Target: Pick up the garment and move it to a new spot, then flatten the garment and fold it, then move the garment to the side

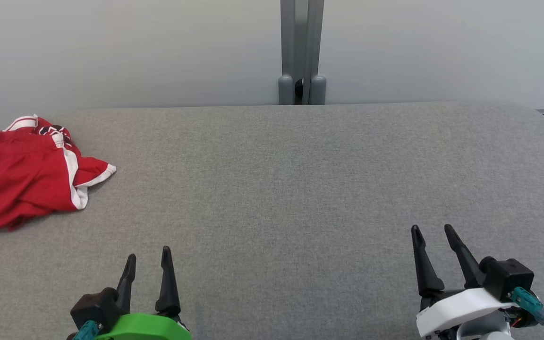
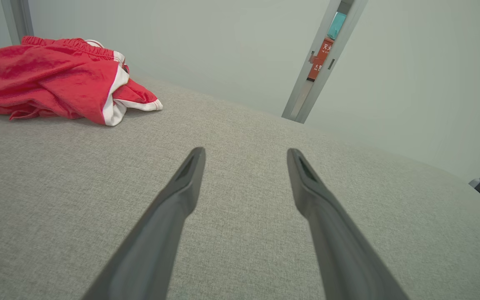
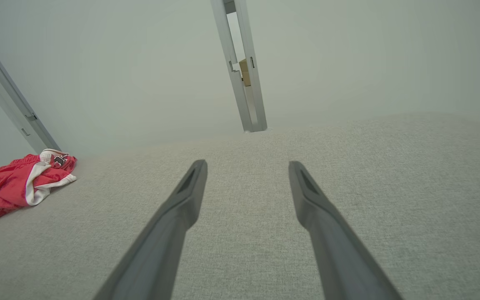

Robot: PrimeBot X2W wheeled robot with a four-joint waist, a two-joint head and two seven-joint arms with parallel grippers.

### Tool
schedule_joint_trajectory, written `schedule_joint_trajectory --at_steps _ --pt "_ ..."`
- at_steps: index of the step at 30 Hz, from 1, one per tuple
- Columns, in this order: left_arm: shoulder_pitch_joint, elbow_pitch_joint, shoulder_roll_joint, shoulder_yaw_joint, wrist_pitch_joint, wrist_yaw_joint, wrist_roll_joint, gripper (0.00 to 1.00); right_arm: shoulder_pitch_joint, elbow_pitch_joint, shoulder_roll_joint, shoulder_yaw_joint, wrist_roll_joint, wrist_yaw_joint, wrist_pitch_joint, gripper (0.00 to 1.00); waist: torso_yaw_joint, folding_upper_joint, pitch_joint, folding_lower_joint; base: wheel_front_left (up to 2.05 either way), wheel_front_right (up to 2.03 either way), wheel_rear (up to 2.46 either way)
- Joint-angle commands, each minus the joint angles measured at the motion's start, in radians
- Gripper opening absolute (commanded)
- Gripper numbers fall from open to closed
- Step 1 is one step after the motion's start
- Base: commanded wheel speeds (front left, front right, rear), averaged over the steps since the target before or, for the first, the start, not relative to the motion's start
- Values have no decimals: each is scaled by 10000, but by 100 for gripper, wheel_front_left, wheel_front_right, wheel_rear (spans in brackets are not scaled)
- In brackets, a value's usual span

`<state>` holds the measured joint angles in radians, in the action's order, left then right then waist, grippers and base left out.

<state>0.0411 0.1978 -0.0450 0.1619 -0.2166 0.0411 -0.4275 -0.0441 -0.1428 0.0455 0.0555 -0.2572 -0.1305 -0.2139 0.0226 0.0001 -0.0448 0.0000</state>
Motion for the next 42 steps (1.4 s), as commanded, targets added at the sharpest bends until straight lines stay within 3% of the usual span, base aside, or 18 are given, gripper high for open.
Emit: schedule_joint_trajectory --at_steps 1,24,42 --pt "124 3 -76 31 -89 64 184 100 -98 8 57 31 230 -3 -116 100 1 -1 -3 0 0 0 0" --pt "387 259 -86 394 -516 260 1390 100 -330 -320 68 112 1842 -2 -540 100 30 -1 -216 0 0 0 0" --pt "399 476 -85 333 -495 216 1264 100 -274 -605 67 9 1650 -2 -522 100 46 -1 -256 0 0 0 0"
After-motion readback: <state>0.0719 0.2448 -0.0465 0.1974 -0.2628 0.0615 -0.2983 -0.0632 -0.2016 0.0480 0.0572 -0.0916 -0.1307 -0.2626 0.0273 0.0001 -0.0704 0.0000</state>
